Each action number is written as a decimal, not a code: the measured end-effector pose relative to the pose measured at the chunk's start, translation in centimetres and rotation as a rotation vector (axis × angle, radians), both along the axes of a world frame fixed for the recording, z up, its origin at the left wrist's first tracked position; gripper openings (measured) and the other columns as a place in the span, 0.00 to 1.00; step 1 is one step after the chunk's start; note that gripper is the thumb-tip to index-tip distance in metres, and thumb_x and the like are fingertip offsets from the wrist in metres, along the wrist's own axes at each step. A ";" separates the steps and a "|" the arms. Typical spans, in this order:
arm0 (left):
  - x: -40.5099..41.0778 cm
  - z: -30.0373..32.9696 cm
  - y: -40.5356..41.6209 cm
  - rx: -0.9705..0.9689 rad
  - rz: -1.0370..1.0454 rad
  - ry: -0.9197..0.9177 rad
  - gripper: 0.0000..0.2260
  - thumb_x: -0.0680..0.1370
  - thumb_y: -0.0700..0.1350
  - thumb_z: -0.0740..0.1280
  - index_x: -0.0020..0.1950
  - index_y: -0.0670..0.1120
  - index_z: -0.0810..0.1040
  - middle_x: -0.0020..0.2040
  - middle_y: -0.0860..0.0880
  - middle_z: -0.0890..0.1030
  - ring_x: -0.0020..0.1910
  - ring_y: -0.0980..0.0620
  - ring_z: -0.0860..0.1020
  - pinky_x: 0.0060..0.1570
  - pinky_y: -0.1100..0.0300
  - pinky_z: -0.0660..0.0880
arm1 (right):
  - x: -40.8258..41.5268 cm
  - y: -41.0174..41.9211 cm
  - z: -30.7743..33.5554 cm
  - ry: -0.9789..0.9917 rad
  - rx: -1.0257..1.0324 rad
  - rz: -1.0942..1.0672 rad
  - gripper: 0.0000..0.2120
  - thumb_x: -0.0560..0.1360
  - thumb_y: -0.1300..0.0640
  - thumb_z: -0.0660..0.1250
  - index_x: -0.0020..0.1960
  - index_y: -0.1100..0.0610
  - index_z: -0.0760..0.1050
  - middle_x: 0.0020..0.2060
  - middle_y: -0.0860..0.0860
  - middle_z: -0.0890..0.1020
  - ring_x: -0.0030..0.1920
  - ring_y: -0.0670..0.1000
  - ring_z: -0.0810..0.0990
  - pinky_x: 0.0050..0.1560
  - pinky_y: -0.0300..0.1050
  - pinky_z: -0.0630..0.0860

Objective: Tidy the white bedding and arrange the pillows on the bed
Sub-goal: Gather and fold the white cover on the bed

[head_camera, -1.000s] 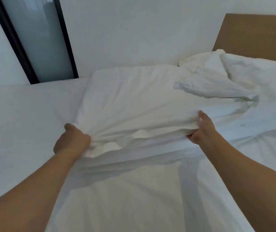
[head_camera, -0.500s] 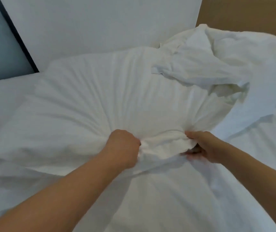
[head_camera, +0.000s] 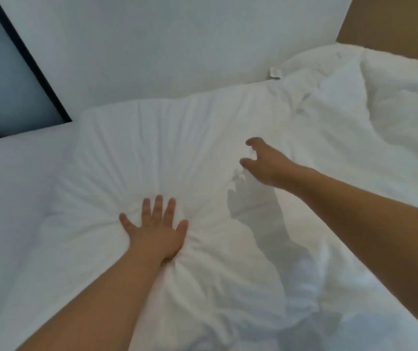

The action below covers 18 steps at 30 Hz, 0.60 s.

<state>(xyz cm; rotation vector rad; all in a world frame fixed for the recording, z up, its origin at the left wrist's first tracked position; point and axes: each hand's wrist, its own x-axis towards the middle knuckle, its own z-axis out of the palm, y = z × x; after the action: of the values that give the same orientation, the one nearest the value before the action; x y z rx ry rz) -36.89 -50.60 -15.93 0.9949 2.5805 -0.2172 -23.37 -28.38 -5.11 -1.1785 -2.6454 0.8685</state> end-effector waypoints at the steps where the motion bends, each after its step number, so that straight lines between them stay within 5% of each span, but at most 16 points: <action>1: -1.3 1.8 1.5 -0.027 -0.007 -0.016 0.30 0.79 0.65 0.45 0.79 0.58 0.42 0.80 0.53 0.41 0.78 0.48 0.42 0.65 0.25 0.40 | -1.1 0.4 -0.4 -0.088 0.009 0.077 0.29 0.79 0.48 0.61 0.77 0.53 0.56 0.75 0.54 0.61 0.73 0.55 0.64 0.70 0.47 0.62; 4: -5.6 7.5 8.7 0.040 -0.061 0.078 0.29 0.80 0.59 0.51 0.78 0.53 0.48 0.79 0.47 0.49 0.77 0.42 0.51 0.67 0.27 0.46 | -4.7 4.1 -0.4 -0.168 0.097 0.175 0.34 0.79 0.42 0.59 0.79 0.50 0.48 0.79 0.51 0.48 0.78 0.53 0.51 0.76 0.54 0.52; 8: -11.8 8.7 20.2 0.263 -0.254 0.220 0.27 0.81 0.59 0.47 0.79 0.55 0.46 0.80 0.50 0.46 0.78 0.44 0.43 0.69 0.29 0.41 | -10.7 12.0 -2.6 -0.159 0.254 0.150 0.36 0.77 0.34 0.56 0.78 0.43 0.45 0.79 0.46 0.45 0.78 0.50 0.46 0.76 0.59 0.41; 11: -17.5 4.7 27.0 0.325 -0.267 0.282 0.27 0.79 0.65 0.41 0.78 0.62 0.42 0.80 0.54 0.41 0.78 0.47 0.37 0.65 0.25 0.36 | -13.2 18.9 -6.5 -0.236 0.353 0.099 0.35 0.75 0.30 0.50 0.77 0.38 0.43 0.79 0.46 0.44 0.78 0.52 0.42 0.74 0.62 0.35; 14: -21.9 -2.0 27.7 0.306 -0.066 0.229 0.30 0.74 0.72 0.35 0.75 0.67 0.36 0.79 0.55 0.38 0.77 0.49 0.34 0.61 0.25 0.30 | -12.6 25.3 -10.5 -0.386 0.369 0.043 0.38 0.72 0.24 0.43 0.76 0.36 0.39 0.79 0.46 0.41 0.78 0.53 0.39 0.73 0.64 0.34; 18: -23.9 -7.1 26.9 0.229 0.007 0.280 0.31 0.73 0.72 0.33 0.75 0.66 0.34 0.79 0.53 0.38 0.77 0.52 0.36 0.63 0.24 0.34 | -7.1 31.2 -13.4 -0.493 0.352 0.007 0.41 0.70 0.23 0.44 0.76 0.38 0.35 0.77 0.44 0.35 0.76 0.51 0.33 0.71 0.56 0.29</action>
<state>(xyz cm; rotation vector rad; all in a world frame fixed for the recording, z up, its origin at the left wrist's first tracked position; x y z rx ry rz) -60.79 -23.74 -23.06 1.1028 2.9144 -0.0628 -30.50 2.78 -18.46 -1.4263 -2.9970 0.0941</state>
